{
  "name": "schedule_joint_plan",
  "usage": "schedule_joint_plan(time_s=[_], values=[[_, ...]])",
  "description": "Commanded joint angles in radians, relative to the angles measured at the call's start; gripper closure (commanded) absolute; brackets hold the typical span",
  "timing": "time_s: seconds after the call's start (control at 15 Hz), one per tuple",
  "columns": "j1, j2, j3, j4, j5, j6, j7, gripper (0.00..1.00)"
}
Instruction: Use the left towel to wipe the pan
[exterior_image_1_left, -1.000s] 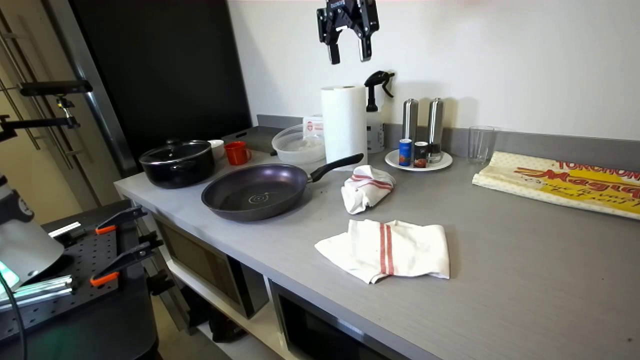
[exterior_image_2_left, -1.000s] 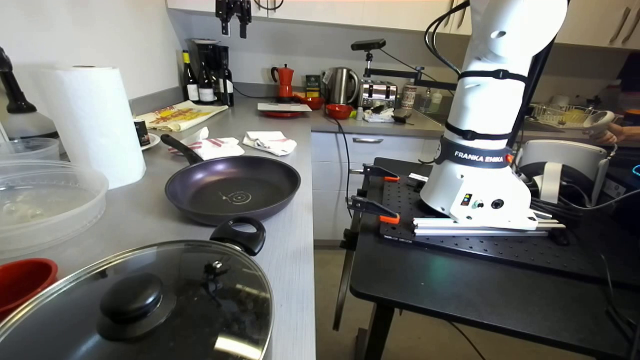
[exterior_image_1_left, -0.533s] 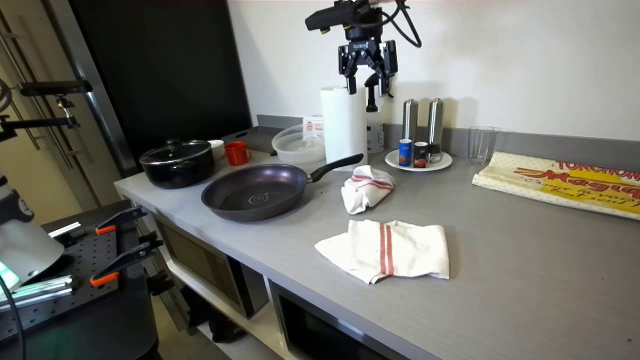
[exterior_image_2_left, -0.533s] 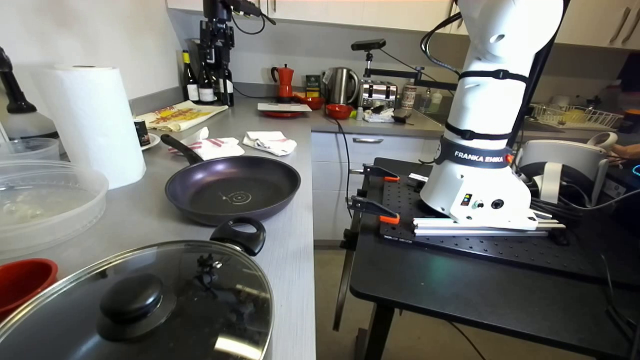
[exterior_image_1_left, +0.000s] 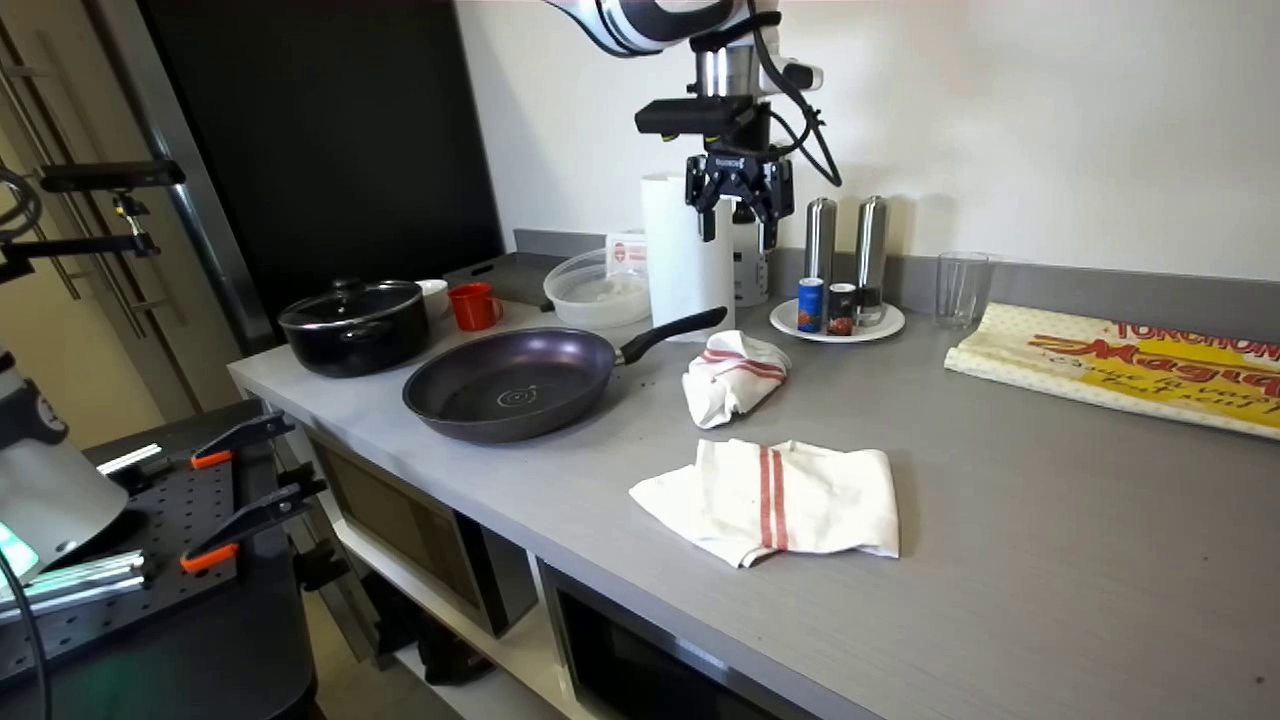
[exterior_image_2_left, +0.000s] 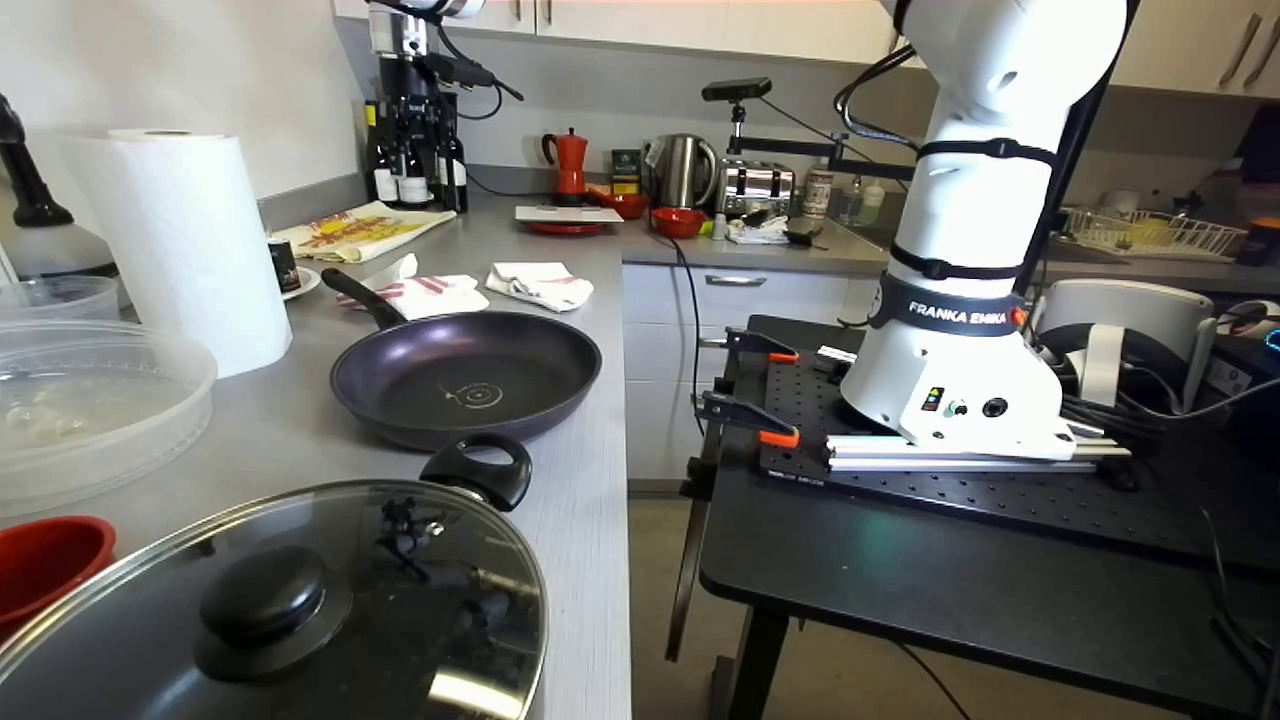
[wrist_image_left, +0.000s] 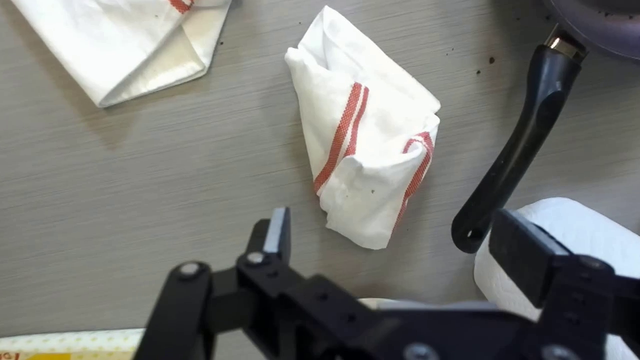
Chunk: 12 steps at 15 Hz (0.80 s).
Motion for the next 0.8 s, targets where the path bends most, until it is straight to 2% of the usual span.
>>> schedule_joint_plan(time_s=[0.0, 0.73], values=[[0.009, 0.082, 0.009, 0.080, -0.020, -0.020, 0.002, 0.00], [0.013, 0.245, 0.015, 0.160, -0.031, -0.003, -0.004, 0.00]])
